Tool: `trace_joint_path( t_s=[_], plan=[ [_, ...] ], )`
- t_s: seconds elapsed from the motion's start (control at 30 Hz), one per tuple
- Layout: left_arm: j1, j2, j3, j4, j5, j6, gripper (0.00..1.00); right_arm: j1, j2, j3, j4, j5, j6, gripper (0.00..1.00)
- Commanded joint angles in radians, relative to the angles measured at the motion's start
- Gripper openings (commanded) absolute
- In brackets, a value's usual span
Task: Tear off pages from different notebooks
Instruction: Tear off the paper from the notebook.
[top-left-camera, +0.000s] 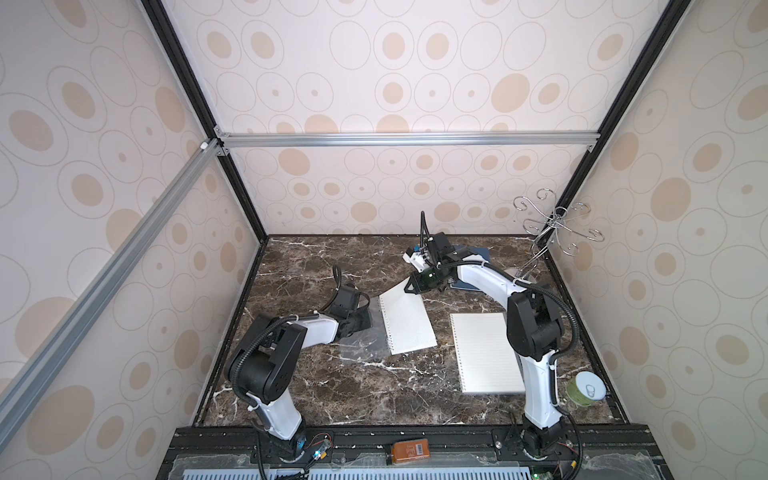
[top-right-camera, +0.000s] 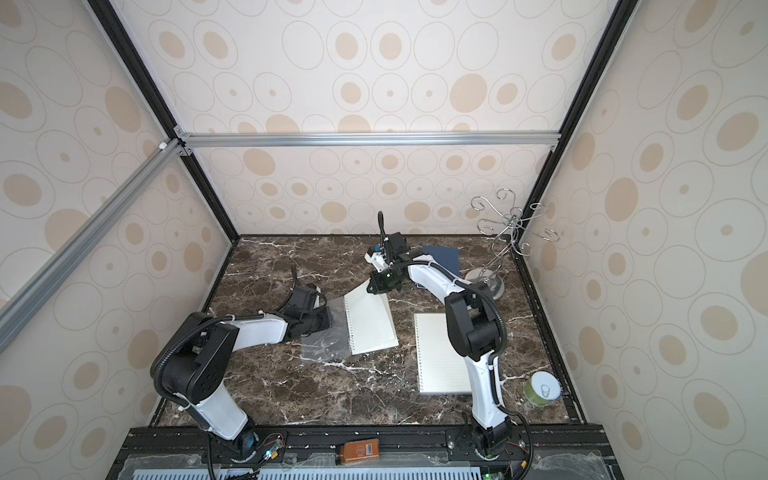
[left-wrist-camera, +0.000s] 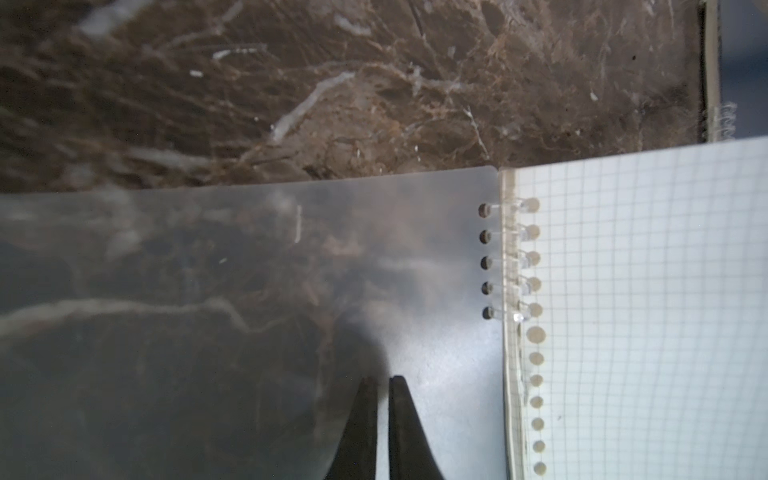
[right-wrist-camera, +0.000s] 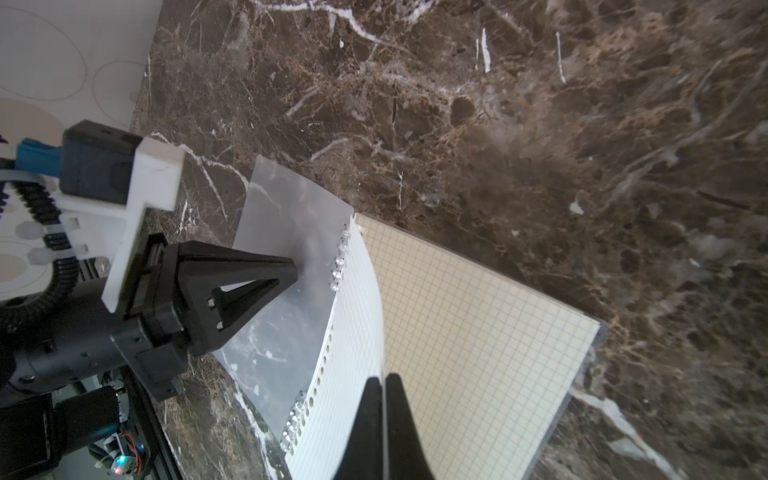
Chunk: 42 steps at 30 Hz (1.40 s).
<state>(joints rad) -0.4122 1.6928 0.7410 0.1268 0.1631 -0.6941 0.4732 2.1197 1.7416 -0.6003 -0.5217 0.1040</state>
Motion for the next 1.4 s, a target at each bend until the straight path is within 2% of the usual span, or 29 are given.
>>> trace_joint_path(
  t_s=[0.0, 0.17, 0.33, 0.53, 0.7, 0.77, 0.87, 1.1, 1.37],
  plan=[
    [-0.037, 0.006, -0.075, -0.163, 0.009, -0.065, 0.1, 0.007, -0.007, -0.029, -0.016, -0.013, -0.011, 0.0],
    [-0.07, -0.069, -0.031, -0.213, 0.014, -0.067, 0.11, 0.027, -0.055, -0.126, 0.073, -0.007, -0.021, 0.0],
    [-0.028, -0.064, 0.185, -0.331, -0.031, 0.029, 0.14, 0.054, -0.128, -0.221, 0.185, 0.05, -0.06, 0.0],
    [0.024, 0.094, 0.484, -0.401, -0.005, 0.141, 0.16, 0.075, -0.202, -0.32, 0.309, 0.065, -0.118, 0.0],
    [0.029, 0.338, 0.816, -0.516, 0.133, 0.284, 0.16, 0.133, -0.24, -0.366, 0.332, 0.145, -0.214, 0.0],
    [0.024, 0.409, 0.898, -0.548, 0.185, 0.318, 0.15, 0.15, -0.252, -0.388, 0.35, 0.177, -0.232, 0.0],
    [0.012, 0.46, 0.936, -0.553, 0.23, 0.355, 0.15, 0.173, -0.267, -0.415, 0.366, 0.221, -0.255, 0.0],
    [-0.022, 0.454, 0.902, -0.506, 0.336, 0.407, 0.15, 0.237, -0.289, -0.482, 0.428, 0.319, -0.337, 0.0],
    [-0.068, 0.487, 0.909, -0.569, 0.332, 0.493, 0.13, 0.262, -0.3, -0.525, 0.481, 0.344, -0.374, 0.0]
  ],
)
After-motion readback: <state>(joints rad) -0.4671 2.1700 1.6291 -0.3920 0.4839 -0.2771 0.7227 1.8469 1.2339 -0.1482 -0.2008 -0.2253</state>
